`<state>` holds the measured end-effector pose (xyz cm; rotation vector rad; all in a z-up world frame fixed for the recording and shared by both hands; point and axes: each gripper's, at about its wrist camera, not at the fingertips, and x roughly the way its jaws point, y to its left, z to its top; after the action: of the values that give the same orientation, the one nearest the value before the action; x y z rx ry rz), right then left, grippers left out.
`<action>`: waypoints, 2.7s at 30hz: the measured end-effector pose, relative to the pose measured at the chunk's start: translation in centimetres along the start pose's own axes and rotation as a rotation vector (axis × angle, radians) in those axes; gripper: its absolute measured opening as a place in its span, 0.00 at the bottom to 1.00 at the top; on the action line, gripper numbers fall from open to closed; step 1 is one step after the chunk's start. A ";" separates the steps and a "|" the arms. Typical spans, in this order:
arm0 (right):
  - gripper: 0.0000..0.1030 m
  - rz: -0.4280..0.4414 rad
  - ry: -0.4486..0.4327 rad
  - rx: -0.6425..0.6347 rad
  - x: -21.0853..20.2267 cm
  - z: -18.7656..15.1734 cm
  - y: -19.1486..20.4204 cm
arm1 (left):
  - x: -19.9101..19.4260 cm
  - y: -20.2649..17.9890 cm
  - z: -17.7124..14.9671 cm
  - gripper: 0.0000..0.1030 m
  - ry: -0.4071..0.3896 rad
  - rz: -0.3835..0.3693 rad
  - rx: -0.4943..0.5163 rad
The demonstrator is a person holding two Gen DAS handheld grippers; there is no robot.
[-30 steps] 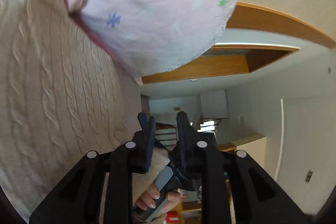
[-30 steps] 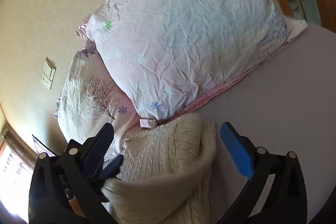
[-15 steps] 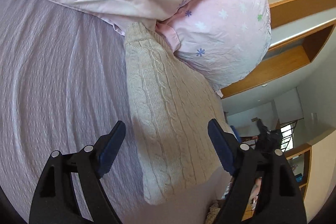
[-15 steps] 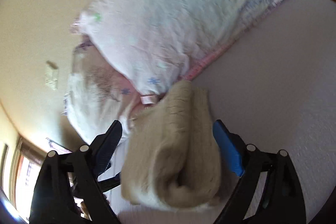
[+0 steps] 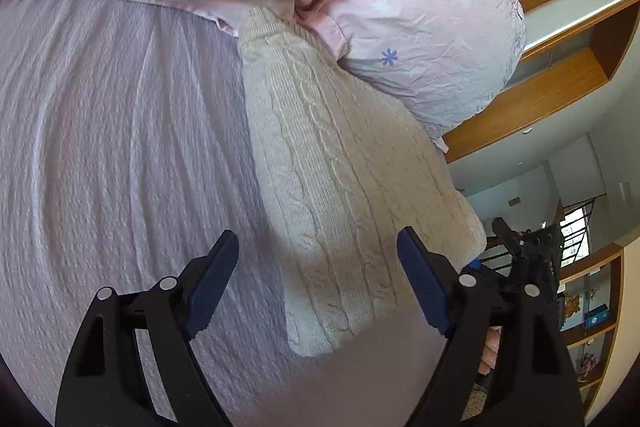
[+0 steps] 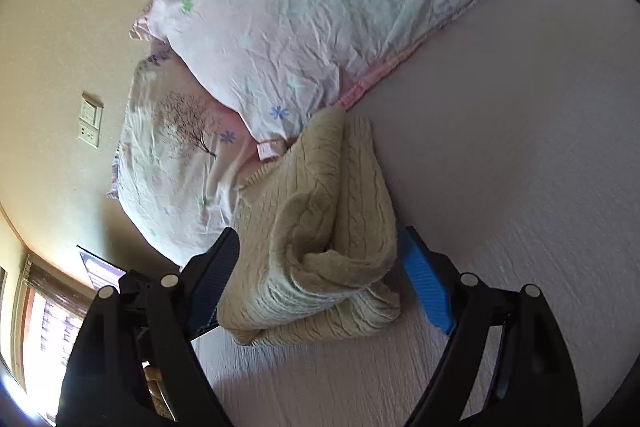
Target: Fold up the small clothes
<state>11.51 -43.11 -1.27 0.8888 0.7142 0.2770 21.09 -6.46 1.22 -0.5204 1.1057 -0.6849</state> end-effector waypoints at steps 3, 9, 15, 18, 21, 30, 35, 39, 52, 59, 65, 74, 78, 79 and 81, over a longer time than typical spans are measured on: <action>0.63 0.001 0.030 0.029 1.2 -0.3 -1.1 | 0.8 -0.5 -0.3 0.81 0.007 0.015 0.021; 0.87 0.062 0.100 0.084 3.6 2.9 -1.5 | 2.1 -0.3 1.9 0.84 -0.060 0.073 0.016; 0.39 0.070 0.240 0.132 8.3 3.6 -1.8 | 4.0 0.9 3.7 0.69 -0.067 -0.044 -0.066; 0.33 0.112 0.204 0.096 7.7 2.2 -0.5 | 3.5 0.8 3.6 0.43 -0.060 -0.051 -0.020; 0.31 0.180 0.243 0.038 8.2 0.5 2.5 | 0.1 1.0 3.4 0.39 -0.052 -0.038 0.060; 0.56 0.026 0.147 -0.231 10.0 -2.8 9.4 | -9.9 4.1 2.2 0.44 -0.200 0.215 0.173; 0.54 0.022 0.126 -0.266 8.9 -2.8 10.8 | -11.3 -0.1 -1.1 0.54 -0.251 0.105 0.299; 0.10 -0.099 0.159 -0.249 11.0 -3.8 9.6 | -7.9 -2.9 -3.0 0.57 -0.185 0.147 0.411; 0.98 -0.149 -0.023 -0.462 2.3 -10.1 10.5 | -11.3 0.5 -9.0 0.99 -0.298 0.412 0.301; 0.98 -0.403 0.107 -0.668 5.4 -16.2 11.5 | -9.6 2.8 -10.3 0.99 -0.182 0.617 0.260; 0.98 -0.503 0.115 -0.702 7.8 -18.4 12.2 | -7.9 3.1 -10.9 0.99 -0.145 0.680 0.274; 0.98 -0.563 0.109 -0.702 8.5 -18.9 12.3 | -7.1 2.7 -11.4 0.99 -0.154 0.732 0.315; 0.98 -0.558 0.093 -0.701 8.4 -19.0 12.2 | -7.2 2.7 -11.3 0.99 -0.157 0.732 0.321; 0.98 -0.558 0.092 -0.700 8.4 -18.9 12.2 | -7.2 2.7 -11.3 0.99 -0.157 0.731 0.320; 0.98 -0.558 0.092 -0.700 8.4 -19.0 12.2 | -7.2 2.6 -11.2 0.99 -0.158 0.731 0.322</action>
<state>5.79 -19.84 -3.46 -0.0019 0.8435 0.0533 9.24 0.03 -0.25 0.1175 0.9218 -0.1638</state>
